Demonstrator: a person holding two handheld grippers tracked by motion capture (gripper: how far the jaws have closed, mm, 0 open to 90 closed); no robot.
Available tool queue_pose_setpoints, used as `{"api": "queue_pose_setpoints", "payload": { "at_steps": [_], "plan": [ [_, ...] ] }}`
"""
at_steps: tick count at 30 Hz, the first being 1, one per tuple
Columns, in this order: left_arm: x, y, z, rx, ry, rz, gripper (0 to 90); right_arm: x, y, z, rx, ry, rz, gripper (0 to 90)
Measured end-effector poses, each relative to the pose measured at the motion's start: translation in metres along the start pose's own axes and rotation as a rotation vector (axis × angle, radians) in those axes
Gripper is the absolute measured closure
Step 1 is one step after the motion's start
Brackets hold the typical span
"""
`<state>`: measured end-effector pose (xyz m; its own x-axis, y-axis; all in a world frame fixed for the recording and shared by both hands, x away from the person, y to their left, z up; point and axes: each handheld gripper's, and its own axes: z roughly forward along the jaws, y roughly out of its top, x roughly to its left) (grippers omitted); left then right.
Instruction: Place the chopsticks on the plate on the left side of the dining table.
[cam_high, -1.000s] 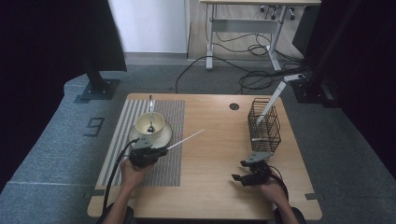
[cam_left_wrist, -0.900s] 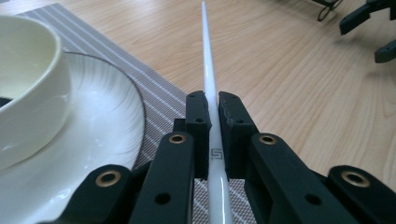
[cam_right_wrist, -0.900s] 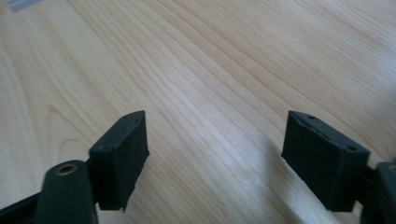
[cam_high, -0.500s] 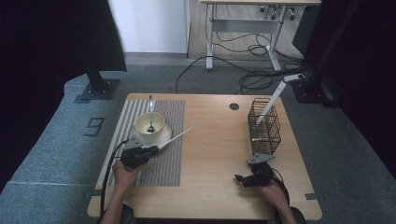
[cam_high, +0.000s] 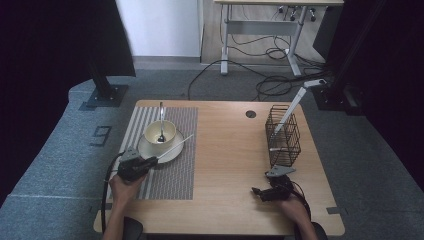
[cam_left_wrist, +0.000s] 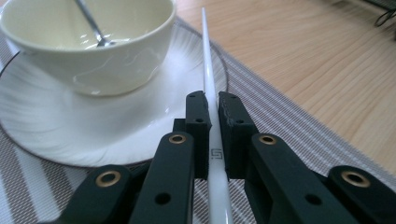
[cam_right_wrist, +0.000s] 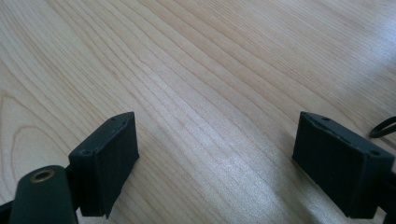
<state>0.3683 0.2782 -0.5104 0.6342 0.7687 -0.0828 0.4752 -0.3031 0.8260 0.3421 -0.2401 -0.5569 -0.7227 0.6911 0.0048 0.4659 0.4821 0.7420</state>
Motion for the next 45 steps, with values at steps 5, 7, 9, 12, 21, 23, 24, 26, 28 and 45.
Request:
{"api": "queue_pose_setpoints", "payload": {
  "at_steps": [5,7,9,12,21,23,24,26,28,45],
  "plan": [
    [0.006,-0.002,0.000,-0.002,0.025,-0.030,83.5,0.001,-0.001,-0.001,0.001,-0.003,0.001,13.0],
    [0.009,-0.004,-0.001,-0.003,0.030,-0.045,83.4,0.001,-0.001,-0.001,0.001,-0.004,0.001,12.8],
    [0.011,-0.006,-0.001,0.001,0.032,-0.053,83.4,0.001,-0.001,-0.001,0.002,-0.003,0.002,12.8],
    [0.012,-0.007,0.001,0.012,0.035,-0.055,83.3,0.001,-0.001,-0.001,0.002,-0.004,0.002,12.8],
    [0.013,-0.009,0.003,0.044,0.036,-0.065,83.0,0.001,-0.001,-0.001,0.001,-0.003,0.001,12.7],
    [0.013,-0.010,0.004,0.057,0.042,-0.055,83.0,0.001,-0.001,-0.001,0.002,-0.003,0.001,12.7],
    [0.013,-0.010,0.005,0.064,0.045,-0.050,82.9,0.001,-0.001,-0.001,0.002,-0.003,0.001,12.7],
    [0.012,-0.010,0.006,0.074,0.050,-0.044,82.8,0.001,-0.001,-0.001,0.002,-0.003,0.001,12.7],
    [0.012,-0.011,0.008,0.080,0.048,-0.050,82.7,0.001,-0.001,-0.001,0.002,-0.003,0.001,12.7],
    [0.013,-0.013,0.007,0.089,0.063,-0.069,80.3,0.001,-0.001,-0.001,0.001,-0.003,0.001,12.6]
  ]
}}
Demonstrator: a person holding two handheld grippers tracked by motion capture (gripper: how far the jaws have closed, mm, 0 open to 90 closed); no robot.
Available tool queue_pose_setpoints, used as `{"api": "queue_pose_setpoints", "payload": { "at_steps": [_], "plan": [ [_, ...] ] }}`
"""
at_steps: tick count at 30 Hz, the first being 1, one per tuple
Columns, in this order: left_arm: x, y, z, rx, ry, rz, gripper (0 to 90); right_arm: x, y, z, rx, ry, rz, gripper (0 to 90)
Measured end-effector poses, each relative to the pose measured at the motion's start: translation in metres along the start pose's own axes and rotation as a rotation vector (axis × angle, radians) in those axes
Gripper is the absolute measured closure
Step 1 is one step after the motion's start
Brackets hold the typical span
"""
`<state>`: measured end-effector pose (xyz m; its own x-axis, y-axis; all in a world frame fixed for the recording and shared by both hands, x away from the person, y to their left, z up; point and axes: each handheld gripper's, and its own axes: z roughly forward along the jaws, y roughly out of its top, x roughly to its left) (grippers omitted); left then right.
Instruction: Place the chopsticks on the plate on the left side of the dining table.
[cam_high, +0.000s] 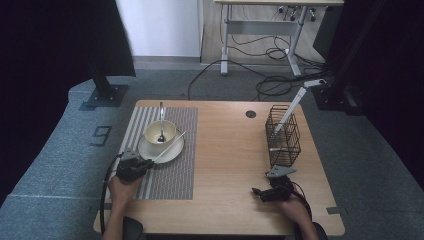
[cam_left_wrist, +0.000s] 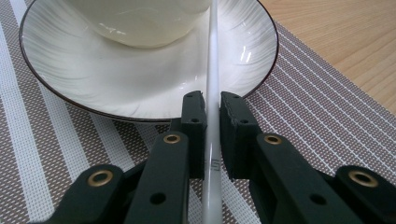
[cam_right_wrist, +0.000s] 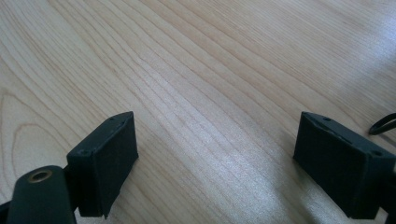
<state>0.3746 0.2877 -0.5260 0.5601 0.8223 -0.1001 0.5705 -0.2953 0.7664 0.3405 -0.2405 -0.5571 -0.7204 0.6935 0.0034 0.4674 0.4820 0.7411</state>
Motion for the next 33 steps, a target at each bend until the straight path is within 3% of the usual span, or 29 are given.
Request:
{"api": "queue_pose_setpoints", "payload": {
  "at_steps": [6,15,19,26,33],
  "plan": [
    [0.002,0.001,-0.006,-0.050,-0.007,-0.032,75.8,0.000,0.000,0.000,0.000,0.000,0.000,12.6],
    [-0.015,0.006,-0.002,-0.086,0.004,-0.014,46.2,0.000,0.000,0.000,0.000,0.000,0.000,12.6],
    [-0.025,0.010,0.004,-0.088,-0.035,0.006,33.7,0.000,0.000,0.000,0.000,0.000,0.000,12.6],
    [-0.036,0.014,0.014,-0.069,-0.059,0.005,26.0,0.000,0.000,0.000,0.000,0.000,0.000,12.6],
    [-0.037,0.013,0.020,-0.034,-0.044,0.004,24.3,0.000,0.000,0.000,0.001,0.000,0.000,12.6]
  ]
}}
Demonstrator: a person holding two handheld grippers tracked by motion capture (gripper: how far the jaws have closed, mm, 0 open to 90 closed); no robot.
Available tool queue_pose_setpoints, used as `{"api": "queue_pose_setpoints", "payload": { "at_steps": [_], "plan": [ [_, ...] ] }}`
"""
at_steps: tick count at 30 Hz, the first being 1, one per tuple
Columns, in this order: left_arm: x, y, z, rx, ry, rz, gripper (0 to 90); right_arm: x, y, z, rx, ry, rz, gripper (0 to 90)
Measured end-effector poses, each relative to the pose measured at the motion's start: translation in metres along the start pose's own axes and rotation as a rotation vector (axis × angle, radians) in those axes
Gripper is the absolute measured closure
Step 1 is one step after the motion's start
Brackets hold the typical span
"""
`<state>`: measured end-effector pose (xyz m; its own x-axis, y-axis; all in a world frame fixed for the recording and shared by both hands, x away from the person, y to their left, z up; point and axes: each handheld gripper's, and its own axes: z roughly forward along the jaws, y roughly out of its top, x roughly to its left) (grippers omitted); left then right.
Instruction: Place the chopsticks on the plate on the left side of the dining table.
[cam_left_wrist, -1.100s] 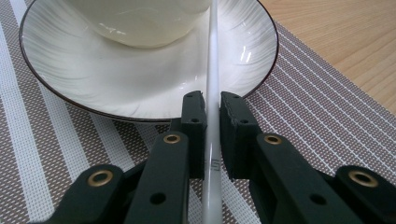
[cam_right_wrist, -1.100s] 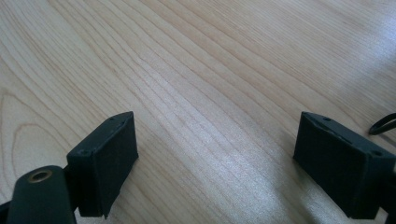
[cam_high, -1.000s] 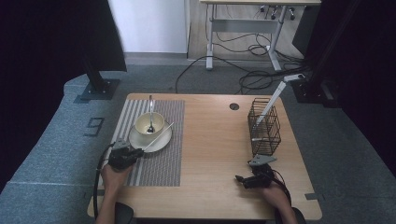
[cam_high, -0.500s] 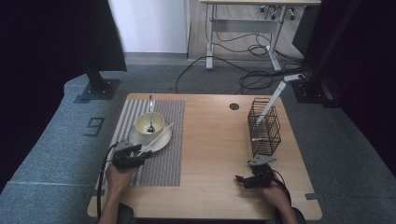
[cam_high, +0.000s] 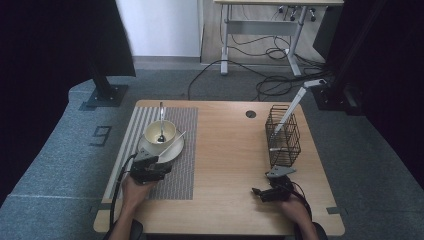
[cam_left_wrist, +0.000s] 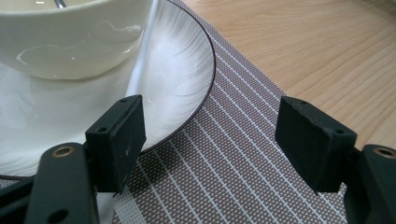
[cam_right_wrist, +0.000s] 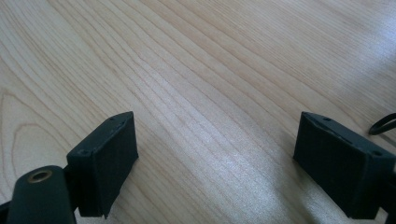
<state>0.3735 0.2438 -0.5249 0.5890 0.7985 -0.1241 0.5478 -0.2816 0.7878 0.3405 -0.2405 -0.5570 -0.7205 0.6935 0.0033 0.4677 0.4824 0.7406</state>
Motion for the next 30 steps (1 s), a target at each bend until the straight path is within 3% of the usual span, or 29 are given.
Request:
{"api": "queue_pose_setpoints", "payload": {
  "at_steps": [16,30],
  "plan": [
    [0.015,-0.001,0.001,-0.007,0.071,-0.054,22.7,0.000,0.000,0.000,0.000,0.000,0.000,12.6],
    [0.027,0.001,0.004,-0.022,0.096,-0.107,15.4,0.000,0.000,0.000,0.000,0.000,0.000,12.6]
  ]
}}
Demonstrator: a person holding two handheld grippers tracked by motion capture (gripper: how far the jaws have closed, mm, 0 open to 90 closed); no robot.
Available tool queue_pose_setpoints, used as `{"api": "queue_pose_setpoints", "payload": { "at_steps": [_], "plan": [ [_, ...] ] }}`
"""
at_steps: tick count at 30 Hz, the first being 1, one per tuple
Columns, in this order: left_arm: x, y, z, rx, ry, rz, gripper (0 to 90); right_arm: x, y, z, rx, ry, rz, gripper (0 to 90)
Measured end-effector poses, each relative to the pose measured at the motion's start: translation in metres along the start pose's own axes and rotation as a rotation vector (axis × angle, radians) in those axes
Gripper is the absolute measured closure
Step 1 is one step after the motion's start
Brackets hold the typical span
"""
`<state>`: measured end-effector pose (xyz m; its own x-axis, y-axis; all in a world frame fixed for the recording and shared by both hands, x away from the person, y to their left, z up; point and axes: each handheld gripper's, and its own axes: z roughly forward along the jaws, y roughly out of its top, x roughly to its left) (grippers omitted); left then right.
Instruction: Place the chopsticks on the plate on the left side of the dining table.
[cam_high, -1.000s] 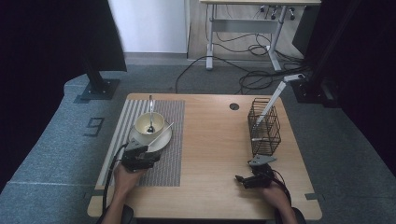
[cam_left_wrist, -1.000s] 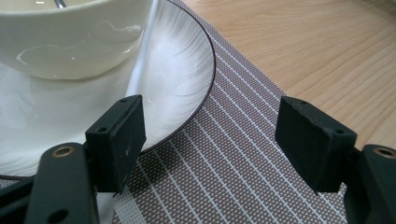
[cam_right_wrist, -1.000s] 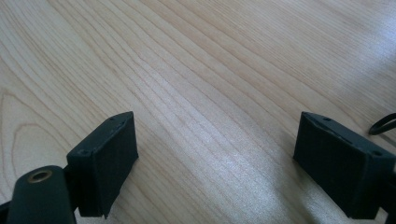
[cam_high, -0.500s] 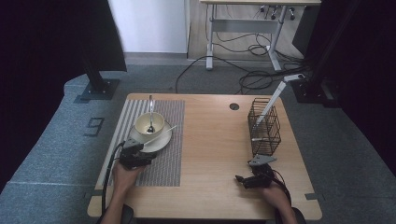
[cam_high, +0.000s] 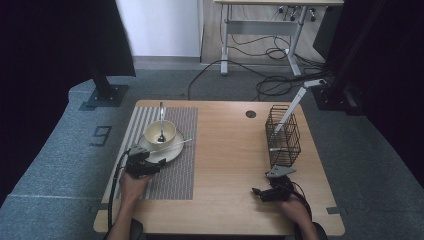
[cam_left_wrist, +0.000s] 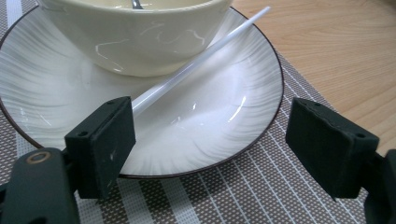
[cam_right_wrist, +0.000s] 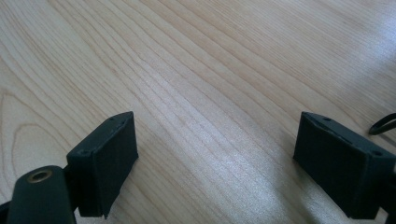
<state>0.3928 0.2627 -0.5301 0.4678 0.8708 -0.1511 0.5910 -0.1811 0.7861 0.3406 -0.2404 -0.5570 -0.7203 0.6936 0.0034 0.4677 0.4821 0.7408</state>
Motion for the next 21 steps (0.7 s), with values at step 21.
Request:
{"api": "queue_pose_setpoints", "payload": {
  "at_steps": [21],
  "plan": [
    [0.0060,0.0007,0.0085,0.025,0.044,0.031,4.3,0.0000,0.0000,0.0000,0.000,0.000,0.000,12.6]
  ]
}}
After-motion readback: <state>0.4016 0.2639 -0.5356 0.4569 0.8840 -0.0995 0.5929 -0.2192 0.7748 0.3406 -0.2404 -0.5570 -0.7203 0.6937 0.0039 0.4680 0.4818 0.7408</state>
